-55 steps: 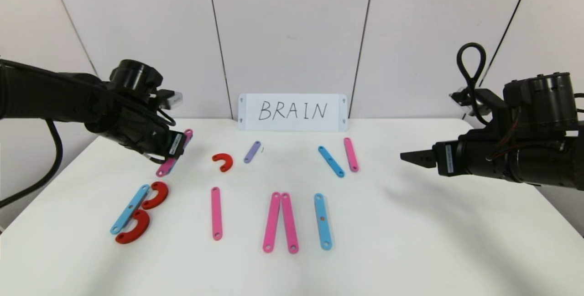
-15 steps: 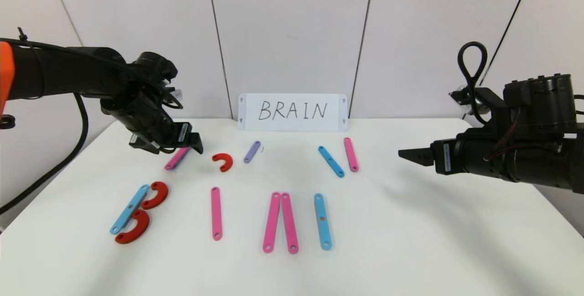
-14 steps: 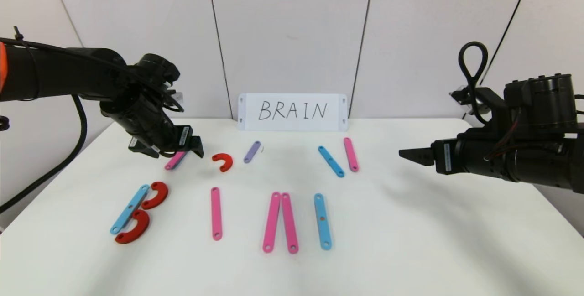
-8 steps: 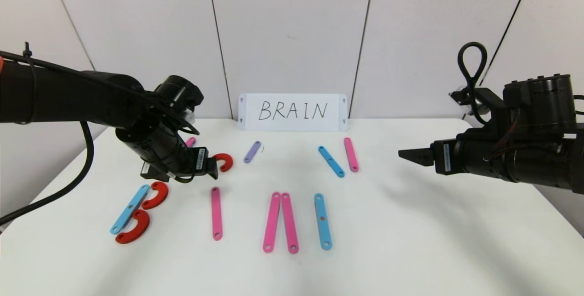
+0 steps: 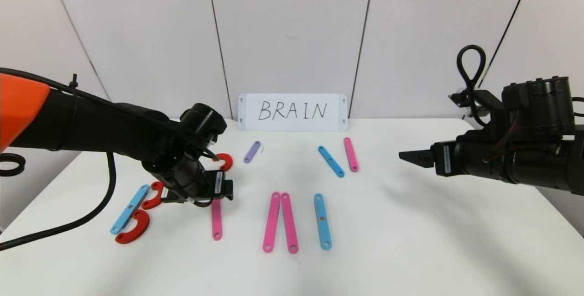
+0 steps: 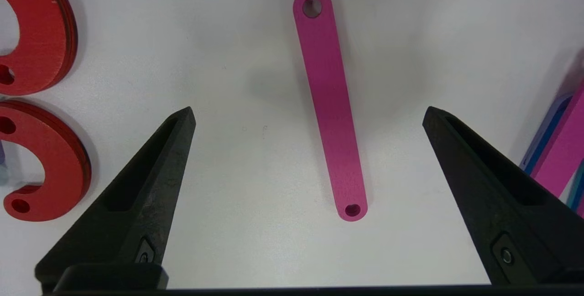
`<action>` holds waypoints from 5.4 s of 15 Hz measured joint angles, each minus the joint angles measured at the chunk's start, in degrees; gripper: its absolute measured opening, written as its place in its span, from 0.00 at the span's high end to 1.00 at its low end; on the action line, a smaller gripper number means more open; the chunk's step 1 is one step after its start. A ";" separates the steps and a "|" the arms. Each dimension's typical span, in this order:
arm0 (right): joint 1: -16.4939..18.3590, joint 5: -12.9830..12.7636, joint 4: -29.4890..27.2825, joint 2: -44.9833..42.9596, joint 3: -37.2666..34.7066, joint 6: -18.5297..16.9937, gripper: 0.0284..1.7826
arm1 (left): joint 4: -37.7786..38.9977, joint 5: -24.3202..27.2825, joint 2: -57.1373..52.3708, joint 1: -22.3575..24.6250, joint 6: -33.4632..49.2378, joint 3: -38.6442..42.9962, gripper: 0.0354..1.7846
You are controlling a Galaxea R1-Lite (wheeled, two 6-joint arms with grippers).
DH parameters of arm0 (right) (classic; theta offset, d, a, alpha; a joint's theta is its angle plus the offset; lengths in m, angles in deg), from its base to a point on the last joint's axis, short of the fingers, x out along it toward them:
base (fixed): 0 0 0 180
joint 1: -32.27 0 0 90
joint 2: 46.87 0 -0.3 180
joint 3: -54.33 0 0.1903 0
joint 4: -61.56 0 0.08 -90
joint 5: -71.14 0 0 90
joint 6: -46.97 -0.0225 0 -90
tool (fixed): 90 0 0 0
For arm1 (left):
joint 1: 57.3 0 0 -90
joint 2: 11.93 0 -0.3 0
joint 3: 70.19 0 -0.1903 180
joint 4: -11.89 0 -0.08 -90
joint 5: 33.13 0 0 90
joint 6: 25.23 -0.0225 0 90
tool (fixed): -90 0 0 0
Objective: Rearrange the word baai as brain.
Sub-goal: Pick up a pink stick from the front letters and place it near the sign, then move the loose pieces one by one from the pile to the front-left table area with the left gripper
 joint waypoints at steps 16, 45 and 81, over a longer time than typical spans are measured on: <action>-0.04 0.00 -0.05 -0.13 -0.09 0.09 0.05 | 1.45 0.22 3.28 -0.39 0.84 1.11 0.78; 0.02 -0.05 1.49 -0.79 -1.21 -0.10 0.05 | 5.62 11.45 20.55 -5.90 -14.56 -39.08 0.86; 0.38 0.48 2.38 -1.16 -2.43 -0.18 0.05 | 17.52 5.62 25.36 -9.42 -12.47 -39.41 0.03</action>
